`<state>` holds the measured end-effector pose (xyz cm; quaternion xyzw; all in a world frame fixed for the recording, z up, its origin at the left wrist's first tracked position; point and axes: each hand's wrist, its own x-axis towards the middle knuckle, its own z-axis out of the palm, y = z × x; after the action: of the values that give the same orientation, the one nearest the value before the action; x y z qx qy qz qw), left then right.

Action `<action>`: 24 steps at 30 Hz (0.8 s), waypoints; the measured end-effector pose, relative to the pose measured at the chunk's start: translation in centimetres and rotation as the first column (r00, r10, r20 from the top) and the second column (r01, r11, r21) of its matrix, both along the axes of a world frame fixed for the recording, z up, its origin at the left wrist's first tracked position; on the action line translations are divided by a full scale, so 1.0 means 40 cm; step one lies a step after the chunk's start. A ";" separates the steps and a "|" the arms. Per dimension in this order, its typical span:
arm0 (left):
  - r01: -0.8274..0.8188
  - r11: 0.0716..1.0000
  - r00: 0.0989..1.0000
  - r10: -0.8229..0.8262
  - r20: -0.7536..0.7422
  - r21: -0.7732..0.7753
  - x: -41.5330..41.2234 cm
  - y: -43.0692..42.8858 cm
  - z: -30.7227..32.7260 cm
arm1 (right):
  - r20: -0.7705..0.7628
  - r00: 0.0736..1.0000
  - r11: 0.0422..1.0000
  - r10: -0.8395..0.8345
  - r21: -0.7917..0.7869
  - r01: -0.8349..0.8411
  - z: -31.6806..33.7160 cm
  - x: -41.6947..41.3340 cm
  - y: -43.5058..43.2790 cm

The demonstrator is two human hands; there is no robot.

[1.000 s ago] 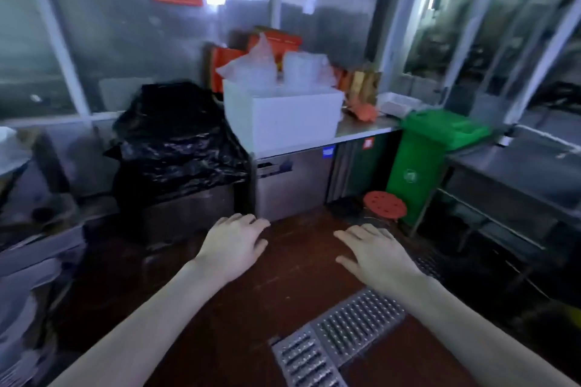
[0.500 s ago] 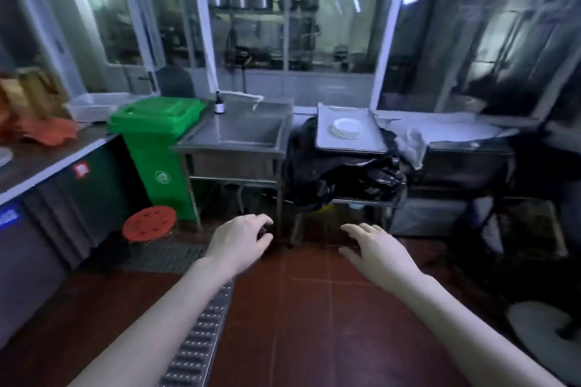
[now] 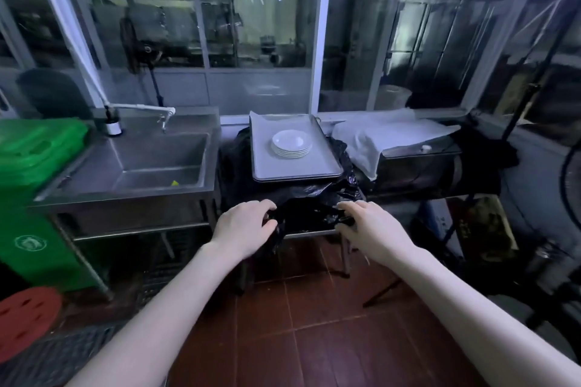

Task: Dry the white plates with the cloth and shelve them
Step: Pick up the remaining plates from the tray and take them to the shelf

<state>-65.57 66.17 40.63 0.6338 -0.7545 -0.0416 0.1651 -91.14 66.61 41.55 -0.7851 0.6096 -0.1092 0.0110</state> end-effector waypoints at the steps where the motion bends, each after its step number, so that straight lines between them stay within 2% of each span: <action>1: 0.000 1.000 1.000 0.000 -0.014 0.007 0.003 -0.054 -0.004 | 0.003 1.000 1.000 -0.003 0.007 0.003 -0.004 0.005 -0.050; 11: -0.006 1.000 0.995 0.007 -0.097 0.011 0.025 -0.642 -0.081 | 0.038 0.999 0.999 0.006 0.048 -0.008 -0.102 0.046 -0.648; 18: -0.045 0.995 0.996 0.051 -0.078 0.084 0.020 -1.055 -0.136 | 0.065 0.997 0.991 0.042 0.126 -0.050 -0.135 0.034 -1.094; 24: -0.040 0.985 0.993 0.058 -0.105 0.168 0.013 -1.325 -0.208 | 0.082 0.996 0.976 0.034 0.214 -0.051 -0.202 0.041 -1.366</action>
<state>-65.06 13.16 32.33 0.6606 -0.7223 -0.1345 0.1541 -89.49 11.96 33.47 -0.7871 0.6002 -0.0728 0.1223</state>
